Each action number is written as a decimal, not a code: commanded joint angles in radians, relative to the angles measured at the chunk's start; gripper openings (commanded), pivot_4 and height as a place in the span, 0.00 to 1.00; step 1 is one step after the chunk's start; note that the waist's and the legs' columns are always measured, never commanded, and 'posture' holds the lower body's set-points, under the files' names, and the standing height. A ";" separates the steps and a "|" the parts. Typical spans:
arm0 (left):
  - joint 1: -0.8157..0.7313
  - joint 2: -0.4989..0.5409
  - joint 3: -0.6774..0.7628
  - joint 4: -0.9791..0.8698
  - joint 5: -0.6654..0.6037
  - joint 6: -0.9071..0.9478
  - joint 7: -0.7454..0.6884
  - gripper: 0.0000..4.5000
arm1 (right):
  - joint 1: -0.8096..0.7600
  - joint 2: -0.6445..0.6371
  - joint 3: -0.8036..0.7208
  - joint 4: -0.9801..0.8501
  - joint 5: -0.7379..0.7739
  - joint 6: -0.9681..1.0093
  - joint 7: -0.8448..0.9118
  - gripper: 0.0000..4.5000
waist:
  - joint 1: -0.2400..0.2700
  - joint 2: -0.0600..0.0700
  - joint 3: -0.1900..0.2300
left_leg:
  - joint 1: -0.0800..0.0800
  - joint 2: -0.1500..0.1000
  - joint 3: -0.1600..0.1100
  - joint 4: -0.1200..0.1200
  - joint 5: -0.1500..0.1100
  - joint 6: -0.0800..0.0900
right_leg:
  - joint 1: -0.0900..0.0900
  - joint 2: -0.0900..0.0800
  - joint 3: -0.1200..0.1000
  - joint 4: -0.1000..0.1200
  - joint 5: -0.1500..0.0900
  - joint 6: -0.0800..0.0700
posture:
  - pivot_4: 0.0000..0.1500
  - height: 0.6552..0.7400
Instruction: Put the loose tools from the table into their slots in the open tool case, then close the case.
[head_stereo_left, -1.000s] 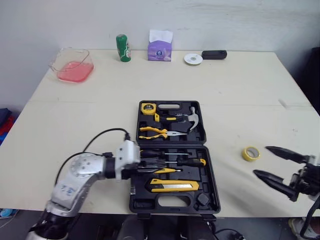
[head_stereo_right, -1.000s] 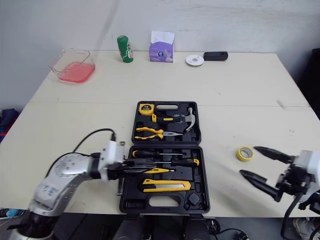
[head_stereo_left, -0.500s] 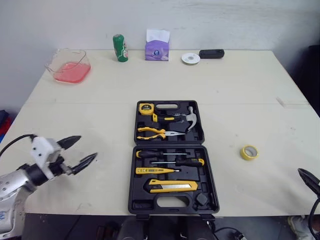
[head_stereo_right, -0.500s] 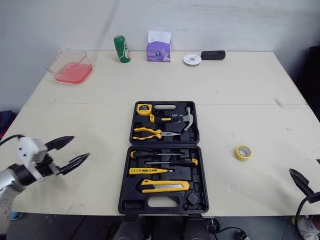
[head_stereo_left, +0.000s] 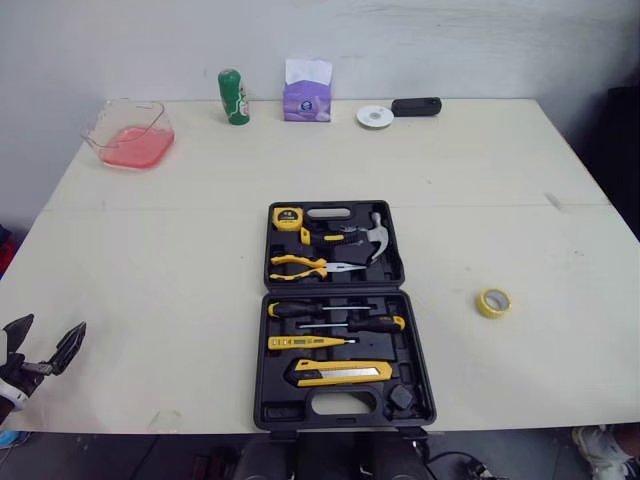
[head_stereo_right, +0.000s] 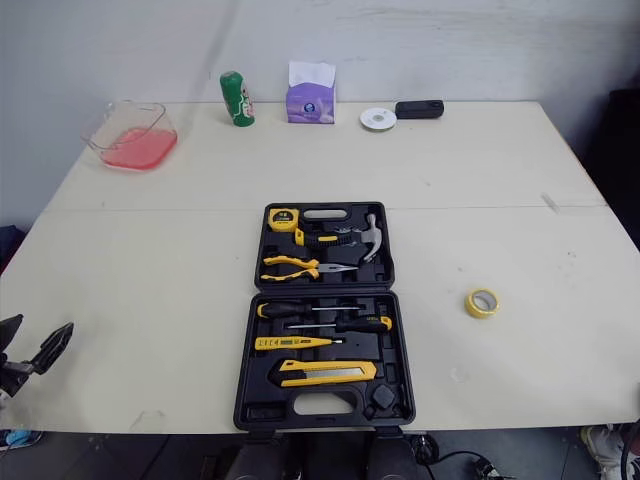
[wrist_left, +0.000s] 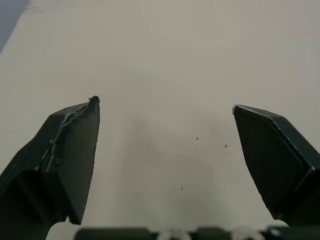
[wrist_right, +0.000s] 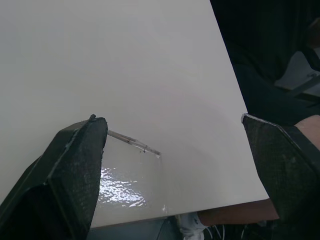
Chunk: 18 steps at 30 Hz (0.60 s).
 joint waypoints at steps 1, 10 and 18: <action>-0.004 -0.012 -0.001 -0.033 -0.003 -0.018 0.030 0.99 | -0.013 -0.026 0.000 0.000 0.039 -0.027 0.036 1.00 | -0.002 0.001 0.000 | 0.000 0.000 0.000 0.000 0.000 0.000 | 0.000 0.000 0.000 0.000 0.000 0.000 | 1.00 1.00; -0.091 0.006 -0.137 -0.226 -0.109 0.029 -0.094 0.99 | -0.009 -0.043 0.096 -0.262 0.111 0.115 0.228 1.00 | 0.003 0.002 0.000 | 0.000 0.000 0.001 0.000 0.000 -0.001 | 0.000 0.000 0.000 0.001 0.000 0.000 | 1.00 1.00; -0.239 0.105 -0.373 -0.455 -0.156 0.132 -0.243 0.99 | 0.101 -0.192 0.144 -0.767 0.167 0.449 0.375 1.00 | 0.004 0.005 0.001 | 0.000 -0.001 0.001 -0.001 0.002 -0.001 | 0.000 0.001 0.001 0.001 0.001 0.001 | 1.00 1.00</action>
